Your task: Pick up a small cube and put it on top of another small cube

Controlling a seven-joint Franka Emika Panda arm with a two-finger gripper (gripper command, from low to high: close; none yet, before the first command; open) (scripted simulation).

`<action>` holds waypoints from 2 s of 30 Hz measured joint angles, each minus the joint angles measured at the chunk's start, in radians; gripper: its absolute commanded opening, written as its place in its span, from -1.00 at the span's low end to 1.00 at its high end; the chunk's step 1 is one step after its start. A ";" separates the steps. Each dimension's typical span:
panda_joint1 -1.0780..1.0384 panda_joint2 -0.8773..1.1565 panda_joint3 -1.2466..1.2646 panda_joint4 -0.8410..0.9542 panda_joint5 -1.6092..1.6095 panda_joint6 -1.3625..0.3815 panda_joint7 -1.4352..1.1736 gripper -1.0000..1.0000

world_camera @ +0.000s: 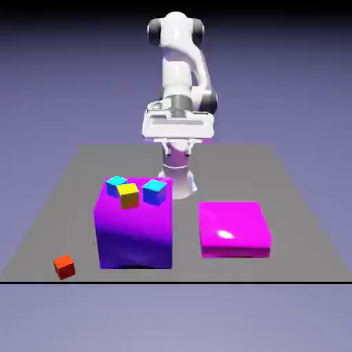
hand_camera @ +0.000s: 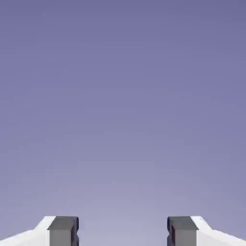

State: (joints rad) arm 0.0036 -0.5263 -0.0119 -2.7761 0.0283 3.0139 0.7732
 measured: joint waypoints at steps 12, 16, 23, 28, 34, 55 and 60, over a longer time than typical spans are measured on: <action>-0.006 0.435 -0.130 0.359 0.238 -0.209 0.084 0.00; -0.007 0.580 -0.174 0.478 0.317 -0.279 0.112 0.00; -0.006 0.834 -0.250 0.688 0.455 -0.401 0.161 0.00; -0.019 1.015 -0.299 0.836 0.536 -0.492 0.187 0.00; -0.135 1.052 -0.286 0.838 0.562 -0.535 0.423 0.00; -0.379 1.131 -0.282 0.813 0.829 -0.539 1.202 0.00; -0.401 1.249 -0.226 0.869 0.900 -0.477 1.153 -1.00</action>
State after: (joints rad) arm -0.3976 0.7231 -0.2375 -1.9072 0.9286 2.5369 1.9263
